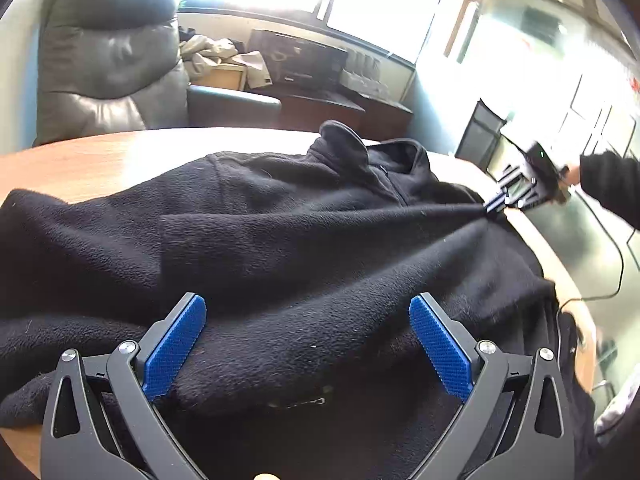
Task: Fold clothes
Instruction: 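Fold the side edge further over the jacket body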
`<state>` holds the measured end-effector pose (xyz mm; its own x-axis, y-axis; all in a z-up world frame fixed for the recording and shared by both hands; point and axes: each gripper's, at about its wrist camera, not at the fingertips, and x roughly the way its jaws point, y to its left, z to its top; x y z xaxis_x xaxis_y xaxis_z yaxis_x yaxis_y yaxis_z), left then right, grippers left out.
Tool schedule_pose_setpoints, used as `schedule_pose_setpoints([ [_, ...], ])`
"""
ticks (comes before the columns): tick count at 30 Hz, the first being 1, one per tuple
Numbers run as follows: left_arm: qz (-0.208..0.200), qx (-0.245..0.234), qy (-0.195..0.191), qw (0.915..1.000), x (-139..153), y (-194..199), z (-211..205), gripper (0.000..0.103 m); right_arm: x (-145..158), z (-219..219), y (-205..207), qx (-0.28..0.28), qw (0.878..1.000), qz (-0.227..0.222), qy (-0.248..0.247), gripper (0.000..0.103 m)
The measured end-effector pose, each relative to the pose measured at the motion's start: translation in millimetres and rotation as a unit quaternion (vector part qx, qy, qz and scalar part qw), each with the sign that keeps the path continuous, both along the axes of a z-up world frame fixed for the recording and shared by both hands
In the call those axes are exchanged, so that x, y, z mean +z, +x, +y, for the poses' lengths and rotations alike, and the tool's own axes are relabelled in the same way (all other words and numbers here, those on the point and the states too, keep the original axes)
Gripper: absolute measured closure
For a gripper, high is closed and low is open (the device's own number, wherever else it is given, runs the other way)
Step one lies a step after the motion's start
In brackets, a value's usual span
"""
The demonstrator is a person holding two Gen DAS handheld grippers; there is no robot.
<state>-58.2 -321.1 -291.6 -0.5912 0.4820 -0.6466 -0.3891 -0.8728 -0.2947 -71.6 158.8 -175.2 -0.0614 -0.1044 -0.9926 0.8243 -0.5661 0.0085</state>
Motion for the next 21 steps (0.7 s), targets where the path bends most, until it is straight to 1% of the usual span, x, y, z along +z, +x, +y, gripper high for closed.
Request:
schedule_pose_setpoints([
  [2,0.003,-0.002,0.004,1.0,0,-6,-8,0.0,1,3,0,-0.01,1.0,0.004,-0.004,0.096],
  [4,0.009,0.0,0.007,0.9999,1,-9,-13,0.0,3,4,0,-0.008,1.0,0.006,-0.001,0.096],
  [8,0.015,0.018,0.019,0.9996,1,-15,-28,0.0,9,9,0,-0.005,1.0,0.005,0.01,0.096],
  [13,0.002,0.021,0.001,0.9998,-4,-25,-28,0.0,19,23,3,-0.012,1.0,0.009,0.02,0.096],
  [15,-0.001,0.021,-0.004,0.9998,-5,-29,-29,0.0,19,25,3,-0.019,1.0,0.01,0.022,0.095],
  [17,0.0,0.021,-0.004,0.9998,-5,-30,-31,0.0,19,22,3,-0.023,0.999,0.022,0.03,0.093],
  [19,0.005,0.023,0.002,0.9997,-3,-29,-34,0.0,26,20,3,-0.036,0.998,0.038,0.035,0.083],
  [21,0.01,0.028,0.008,0.9995,2,-27,-36,0.0,40,17,7,-0.056,0.996,0.059,0.028,0.053],
])
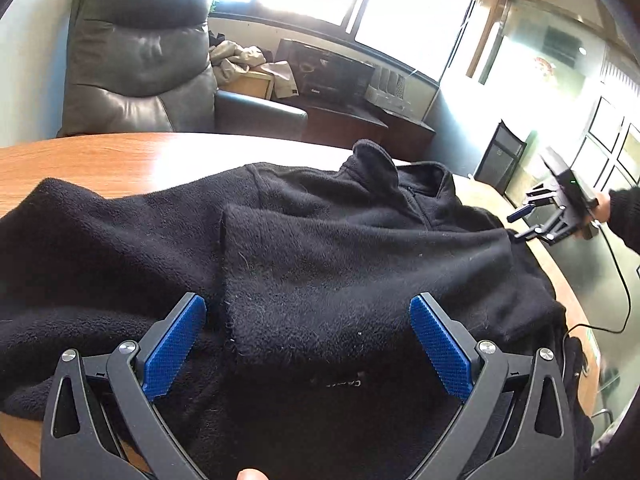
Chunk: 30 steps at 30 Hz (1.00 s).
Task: Fold clothes
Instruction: 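Fold the side edge further over the jacket body, then open the right gripper to release the fold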
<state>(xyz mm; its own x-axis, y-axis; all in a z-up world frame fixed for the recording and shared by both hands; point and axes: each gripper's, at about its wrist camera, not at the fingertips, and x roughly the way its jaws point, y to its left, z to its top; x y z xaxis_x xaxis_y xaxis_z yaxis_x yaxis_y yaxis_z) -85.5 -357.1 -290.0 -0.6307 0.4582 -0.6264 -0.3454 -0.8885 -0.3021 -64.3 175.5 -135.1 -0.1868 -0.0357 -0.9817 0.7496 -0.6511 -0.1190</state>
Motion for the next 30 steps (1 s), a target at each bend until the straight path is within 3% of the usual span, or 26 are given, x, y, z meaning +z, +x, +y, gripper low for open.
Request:
schedule_pose_setpoints([
  [3,0.024,-0.001,0.015,0.9996,23,2,-2,0.0,35,-12,24,-0.011,0.997,0.025,-0.076,0.033],
  [5,0.048,-0.015,0.028,0.9983,40,3,6,0.0,47,-21,55,-0.015,0.992,0.035,-0.122,0.029],
  [7,0.045,-0.047,0.045,0.9969,45,-5,25,0.0,47,-20,94,-0.025,0.988,0.044,-0.149,0.029],
  [10,0.014,-0.106,0.049,0.9931,32,-19,59,0.0,-4,-66,127,-0.069,0.989,0.01,-0.131,0.03],
  [12,-0.026,-0.13,0.007,0.9911,6,-20,76,0.0,-30,-64,147,-0.092,0.99,-0.015,-0.107,0.034],
  [14,-0.059,-0.151,-0.046,0.9857,-21,-16,88,0.001,-29,-60,165,-0.098,0.99,0.013,-0.099,0.034],
  [17,-0.046,-0.157,-0.049,0.9854,-18,-8,88,0.0,-29,-45,175,-0.143,0.985,0.045,-0.086,0.036],
  [19,-0.051,-0.155,-0.042,0.9857,-20,-9,84,0.0,-31,-44,174,-0.143,0.984,0.077,-0.079,0.026],
  [20,-0.049,-0.155,-0.048,0.9855,-20,-8,83,0.0,-32,-43,168,-0.146,0.982,0.088,-0.08,0.013],
  [23,-0.046,-0.117,-0.071,0.9895,-19,-10,74,0.0,-33,-39,131,-0.161,0.976,0.105,-0.098,0.007],
  [27,-0.046,-0.048,-0.089,0.9938,-19,-18,48,0.0,-31,-59,78,-0.1,0.981,0.127,-0.11,0.004],
  [30,-0.048,-0.026,-0.088,0.9946,-18,-28,36,0.0,-34,-74,41,-0.08,0.981,0.133,-0.119,0.004],
])
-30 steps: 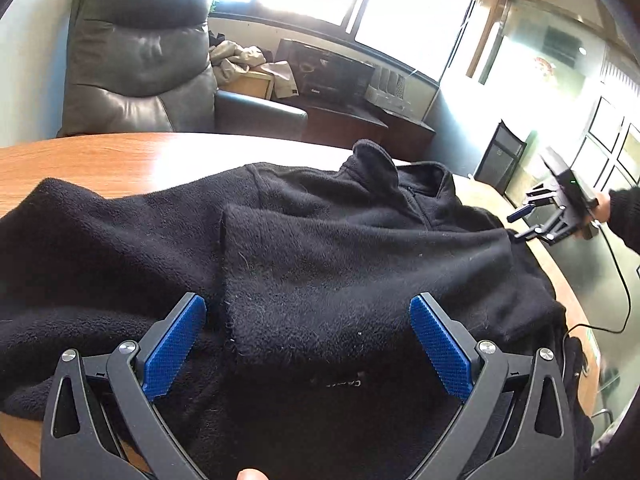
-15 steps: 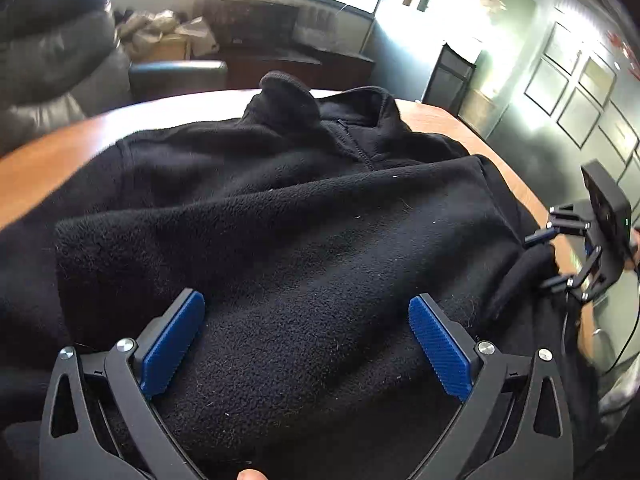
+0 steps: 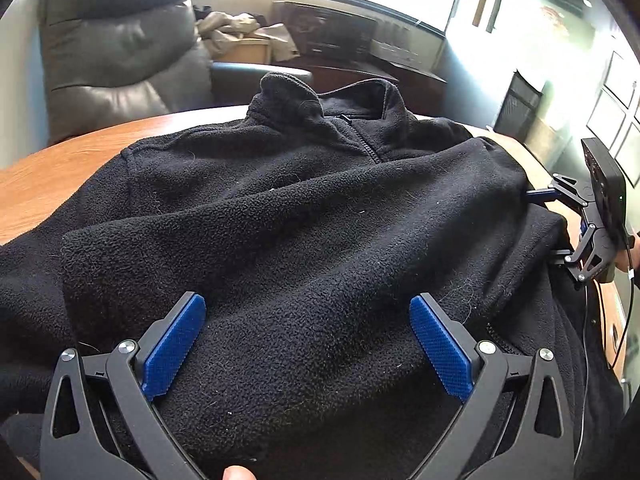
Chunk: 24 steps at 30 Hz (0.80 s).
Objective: Fold clothes
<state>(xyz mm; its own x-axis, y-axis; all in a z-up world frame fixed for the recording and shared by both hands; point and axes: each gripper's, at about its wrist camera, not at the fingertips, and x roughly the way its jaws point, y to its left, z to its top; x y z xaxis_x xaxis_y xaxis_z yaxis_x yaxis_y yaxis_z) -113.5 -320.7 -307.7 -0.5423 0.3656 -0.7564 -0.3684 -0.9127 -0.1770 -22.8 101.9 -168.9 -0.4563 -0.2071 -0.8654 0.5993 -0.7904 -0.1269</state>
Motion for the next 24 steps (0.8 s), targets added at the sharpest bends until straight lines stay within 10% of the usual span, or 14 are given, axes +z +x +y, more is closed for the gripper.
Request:
schedule_pose_setpoints([
  [7,0.006,-0.005,0.021,0.9998,12,7,-9,0.0,25,1,-11,-0.057,0.995,-0.035,-0.078,0.019],
  [12,-0.006,-0.014,-0.008,0.9999,1,9,-5,0.0,25,18,81,-0.112,0.99,-0.044,-0.067,0.058],
  [19,-0.014,-0.032,0.023,0.9991,20,3,-9,0.0,-8,-2,84,-0.08,0.996,-0.022,0.032,0.061],
  [24,-0.016,-0.039,0.038,0.9984,17,-2,-4,0.0,37,-22,65,-0.077,0.993,0.017,-0.088,0.061],
])
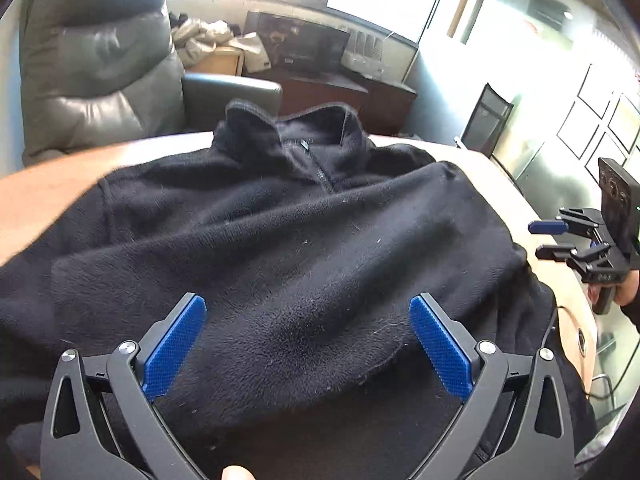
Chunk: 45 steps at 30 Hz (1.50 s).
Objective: Fold clothes
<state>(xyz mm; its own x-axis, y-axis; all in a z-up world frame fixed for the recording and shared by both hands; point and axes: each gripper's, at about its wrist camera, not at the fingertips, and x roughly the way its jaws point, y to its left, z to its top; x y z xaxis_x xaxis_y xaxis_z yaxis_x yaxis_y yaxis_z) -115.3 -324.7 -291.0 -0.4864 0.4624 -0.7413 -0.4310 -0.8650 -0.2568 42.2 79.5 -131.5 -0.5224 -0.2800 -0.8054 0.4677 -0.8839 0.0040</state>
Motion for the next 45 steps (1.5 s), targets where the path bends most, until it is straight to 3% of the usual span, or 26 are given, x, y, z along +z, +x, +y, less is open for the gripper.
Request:
schedule_pose_setpoints([
  [2,-0.017,-0.001,-0.014,0.9998,-16,-4,5,0.0,-16,-5,-8,-0.005,1.0,-0.023,0.002,0.061],
  [4,0.01,-0.012,-0.042,0.999,-15,6,12,0.0,-42,-3,-13,-0.022,0.998,-0.059,0.01,0.061],
  [9,0.01,-0.014,-0.033,0.9993,-15,7,7,0.0,-58,29,19,-0.077,0.993,-0.083,0.034,0.062],
  [16,0.013,-0.014,-0.041,0.999,-18,3,16,0.0,-62,19,25,-0.083,0.993,-0.086,-0.025,0.059],
  [23,0.014,-0.019,-0.038,0.999,-16,7,20,0.0,-66,18,41,-0.116,0.988,-0.1,0.036,0.059],
  [26,0.025,-0.034,-0.043,0.9982,-7,23,25,0.0,-44,-5,43,-0.095,0.99,-0.081,0.065,0.061],
  [29,0.017,-0.046,-0.034,0.9982,-8,41,28,0.0,-24,-48,45,-0.028,0.998,-0.042,0.022,0.06],
  [32,0.016,-0.042,-0.068,0.9967,-19,47,34,0.0,-53,-76,43,-0.012,0.996,-0.081,0.036,0.06],
  [36,0.015,-0.041,-0.07,0.9966,-18,46,36,0.0,-65,-67,45,-0.062,0.993,-0.092,0.04,0.045],
  [38,0.021,-0.042,-0.072,0.9963,-14,49,36,0.0,-63,-70,40,-0.081,0.987,-0.114,0.074,0.032],
  [39,0.031,-0.044,-0.067,0.9963,-9,51,35,0.0,-56,-75,35,-0.087,0.987,-0.111,0.081,0.031],
  [40,0.041,-0.046,-0.062,0.9962,-3,53,34,0.0,-42,-82,30,-0.084,0.989,-0.094,0.073,0.03],
  [42,0.043,-0.045,-0.057,0.9964,-2,53,33,0.0,-16,-104,17,-0.065,0.996,-0.043,0.045,0.009],
  [43,0.024,-0.037,-0.067,0.9968,-11,48,33,0.0,-5,-117,8,-0.054,0.998,-0.016,0.029,0.003],
  [45,0.006,-0.03,-0.081,0.9962,-21,43,34,0.0,-11,-138,-19,-0.052,0.998,-0.01,0.014,0.0],
])
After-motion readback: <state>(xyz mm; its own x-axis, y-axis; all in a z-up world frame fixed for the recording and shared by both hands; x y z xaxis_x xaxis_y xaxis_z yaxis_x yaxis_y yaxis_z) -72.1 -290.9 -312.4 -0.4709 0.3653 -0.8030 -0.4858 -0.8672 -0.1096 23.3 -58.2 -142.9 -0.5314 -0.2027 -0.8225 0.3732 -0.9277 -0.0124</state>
